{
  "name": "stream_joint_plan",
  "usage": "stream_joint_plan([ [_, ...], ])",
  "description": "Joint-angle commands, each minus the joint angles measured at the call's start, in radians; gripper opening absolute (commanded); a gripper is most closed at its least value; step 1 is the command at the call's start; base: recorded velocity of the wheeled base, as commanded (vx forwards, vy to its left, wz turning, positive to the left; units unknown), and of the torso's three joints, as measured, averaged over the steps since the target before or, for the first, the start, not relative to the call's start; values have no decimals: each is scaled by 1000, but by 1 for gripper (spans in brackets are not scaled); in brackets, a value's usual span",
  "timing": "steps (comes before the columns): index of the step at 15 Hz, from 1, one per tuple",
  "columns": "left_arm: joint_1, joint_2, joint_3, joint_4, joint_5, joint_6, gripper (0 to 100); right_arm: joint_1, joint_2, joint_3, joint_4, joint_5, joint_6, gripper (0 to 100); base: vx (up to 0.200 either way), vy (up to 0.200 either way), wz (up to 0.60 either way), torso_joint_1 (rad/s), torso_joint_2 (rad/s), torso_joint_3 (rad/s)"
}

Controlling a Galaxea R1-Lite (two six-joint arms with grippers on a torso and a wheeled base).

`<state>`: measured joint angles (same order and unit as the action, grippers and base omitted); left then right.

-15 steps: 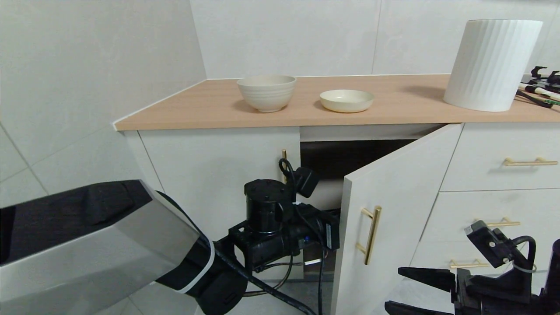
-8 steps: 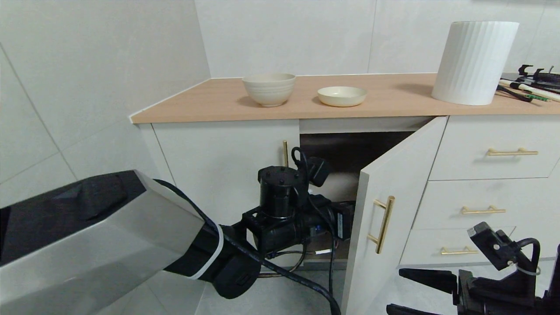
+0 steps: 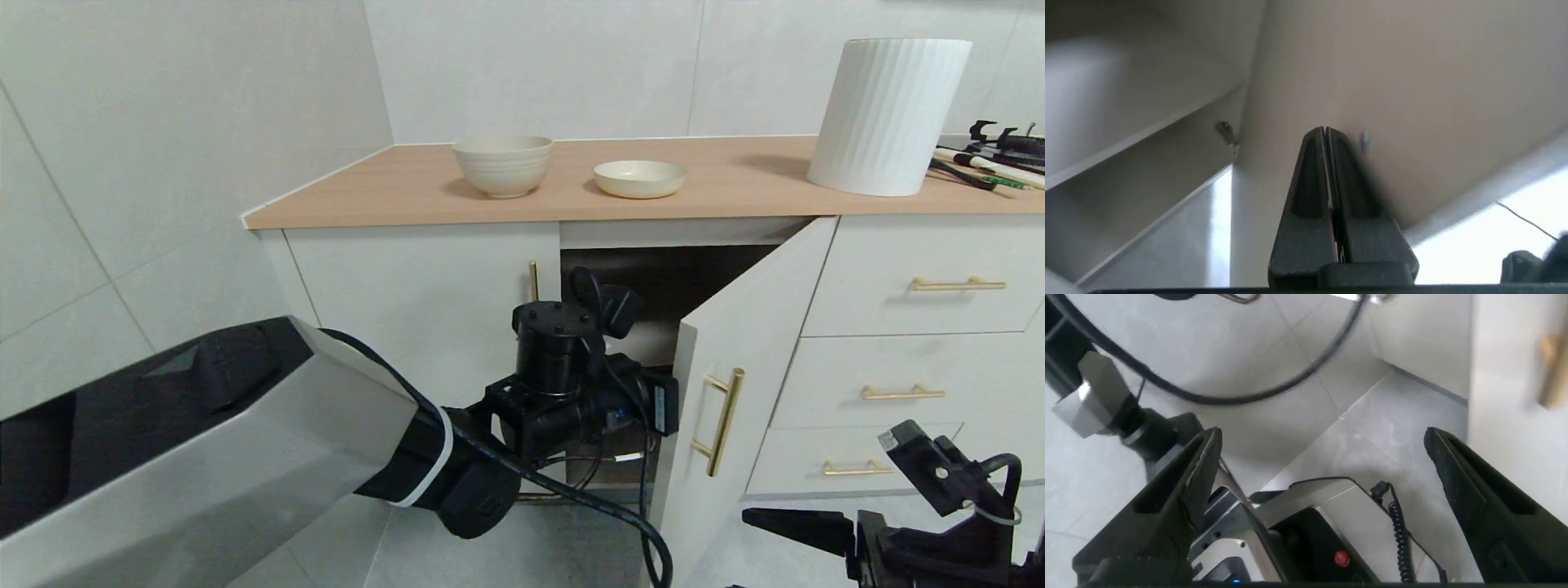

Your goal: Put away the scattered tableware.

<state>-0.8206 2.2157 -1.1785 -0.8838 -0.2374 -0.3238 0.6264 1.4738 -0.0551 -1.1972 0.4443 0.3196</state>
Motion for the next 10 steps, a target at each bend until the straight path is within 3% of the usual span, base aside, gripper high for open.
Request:
stream_joint_plan([
  [1, -112, -1, -59, 36, 7, 8, 0, 38, -133, 9, -1, 17, 1, 100, 0, 0, 0, 0, 0, 0],
  [3, -233, -93, -4, 39, 7, 15, 0, 81, -273, -14, 51, 40, 3, 100, 0, 0, 0, 0, 0, 0],
  [4, -232, -126, 28, 40, 9, 12, 0, 82, -303, -35, 110, 40, 3, 100, 0, 0, 0, 0, 0, 0],
  [5, -210, -140, 50, 39, 12, 8, 0, 82, -323, -51, 159, 39, 3, 100, 0, 0, 0, 0, 0, 0],
  [10, 31, -260, 277, -30, 122, 14, 0, 72, -241, -180, 349, -6, -1, 100, 0, 0, 0, 0, 0, 0],
])
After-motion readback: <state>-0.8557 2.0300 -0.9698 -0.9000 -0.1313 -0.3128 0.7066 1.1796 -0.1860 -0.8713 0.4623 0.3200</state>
